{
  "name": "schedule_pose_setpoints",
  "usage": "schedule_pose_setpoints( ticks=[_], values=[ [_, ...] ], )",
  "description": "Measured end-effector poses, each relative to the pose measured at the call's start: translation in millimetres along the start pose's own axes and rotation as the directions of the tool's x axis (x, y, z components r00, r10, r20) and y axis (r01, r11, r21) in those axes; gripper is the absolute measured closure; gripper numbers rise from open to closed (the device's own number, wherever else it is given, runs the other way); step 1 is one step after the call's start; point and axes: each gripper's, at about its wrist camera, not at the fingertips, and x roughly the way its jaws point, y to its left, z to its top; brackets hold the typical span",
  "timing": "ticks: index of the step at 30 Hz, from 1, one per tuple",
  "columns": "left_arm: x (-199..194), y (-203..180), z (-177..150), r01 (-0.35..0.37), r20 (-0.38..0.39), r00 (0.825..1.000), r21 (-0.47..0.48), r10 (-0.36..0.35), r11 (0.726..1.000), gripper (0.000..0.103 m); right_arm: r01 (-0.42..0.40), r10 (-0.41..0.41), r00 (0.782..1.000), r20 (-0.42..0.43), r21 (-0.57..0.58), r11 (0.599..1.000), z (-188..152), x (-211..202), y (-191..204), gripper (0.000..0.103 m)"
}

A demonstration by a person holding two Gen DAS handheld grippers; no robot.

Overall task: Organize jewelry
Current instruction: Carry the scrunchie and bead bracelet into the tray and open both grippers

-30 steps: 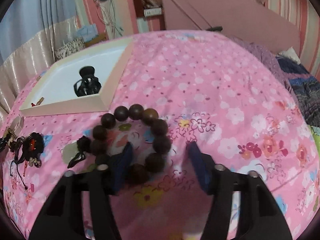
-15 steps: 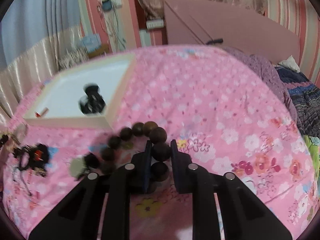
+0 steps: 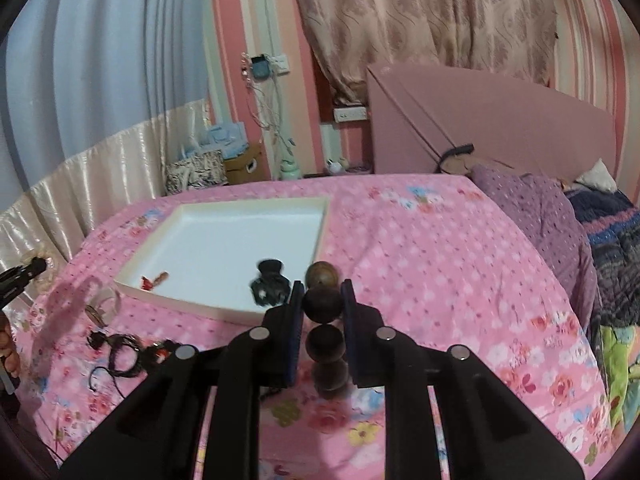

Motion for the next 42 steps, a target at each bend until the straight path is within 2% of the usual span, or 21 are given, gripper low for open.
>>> schedule_pose_setpoints(
  ticks=[6, 16, 24, 31, 38, 42],
  values=[
    [18, -12, 14, -0.001, -0.013, 1.0, 0.008, 0.002, 1.0, 0.086, -0.045, 0.045, 0.999, 0.016, -0.031, 0.999, 17, 4, 23, 0.085],
    [50, -41, 42, 0.043, -0.012, 0.999, -0.02, -0.043, 0.999, 0.086, -0.106, 0.107, 0.994, 0.026, -0.025, 0.994, 33, 29, 57, 0.085],
    [88, -68, 58, 0.079, -0.039, 0.996, -0.023, -0.079, 0.997, 0.086, -0.171, 0.17, 0.985, -0.017, -0.043, 0.984, 44, 64, 100, 0.085],
    [138, -78, 52, 0.038, -0.107, 0.994, -0.018, -0.039, 0.999, 0.086, -0.205, 0.198, 0.975, -0.097, -0.072, 0.976, 46, 111, 130, 0.085],
    [178, -84, 45, 0.038, -0.179, 0.983, -0.038, -0.044, 0.999, 0.086, -0.227, 0.22, 0.965, -0.14, -0.036, 0.973, 48, 147, 136, 0.085],
    [192, -88, 42, 0.034, -0.208, 0.977, -0.035, -0.04, 0.999, 0.086, -0.213, 0.209, 0.962, -0.173, -0.007, 0.977, 43, 167, 129, 0.085]
  ],
)
